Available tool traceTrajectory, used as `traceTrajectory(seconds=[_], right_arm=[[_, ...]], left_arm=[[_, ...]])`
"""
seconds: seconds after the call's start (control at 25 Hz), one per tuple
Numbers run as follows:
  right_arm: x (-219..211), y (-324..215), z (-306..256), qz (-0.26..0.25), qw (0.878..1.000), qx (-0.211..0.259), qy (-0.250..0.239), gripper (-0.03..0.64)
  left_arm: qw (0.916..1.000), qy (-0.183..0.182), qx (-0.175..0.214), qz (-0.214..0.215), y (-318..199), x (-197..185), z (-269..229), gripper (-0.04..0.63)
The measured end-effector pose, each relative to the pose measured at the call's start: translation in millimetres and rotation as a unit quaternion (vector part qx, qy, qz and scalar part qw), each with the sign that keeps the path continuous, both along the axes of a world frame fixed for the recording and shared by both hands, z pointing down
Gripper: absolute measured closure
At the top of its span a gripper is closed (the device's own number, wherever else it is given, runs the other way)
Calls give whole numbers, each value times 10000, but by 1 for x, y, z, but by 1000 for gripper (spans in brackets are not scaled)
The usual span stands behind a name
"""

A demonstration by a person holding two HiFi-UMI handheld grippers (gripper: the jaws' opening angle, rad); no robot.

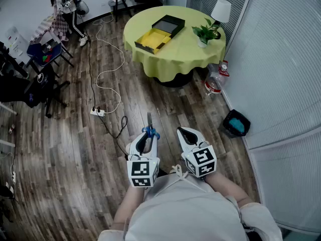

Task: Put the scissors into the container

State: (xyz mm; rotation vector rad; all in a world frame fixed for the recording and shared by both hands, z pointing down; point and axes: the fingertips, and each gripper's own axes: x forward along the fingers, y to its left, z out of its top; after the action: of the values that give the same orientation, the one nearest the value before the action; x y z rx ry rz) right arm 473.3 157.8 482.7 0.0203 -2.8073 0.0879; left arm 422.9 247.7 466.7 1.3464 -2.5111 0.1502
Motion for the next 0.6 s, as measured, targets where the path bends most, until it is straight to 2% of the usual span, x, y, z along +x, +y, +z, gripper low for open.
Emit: traceTrajectory(seconds=[0.36,0.6], right_arm=[[-9,6,9,-65,9996,-284,21,617],[-20,4,16,85,9987,-498,-6,617]], left_arm=[[9999,47,-41,-138,13,-9,8,511],[9996,105,-126,-223,19,-17,17,511]])
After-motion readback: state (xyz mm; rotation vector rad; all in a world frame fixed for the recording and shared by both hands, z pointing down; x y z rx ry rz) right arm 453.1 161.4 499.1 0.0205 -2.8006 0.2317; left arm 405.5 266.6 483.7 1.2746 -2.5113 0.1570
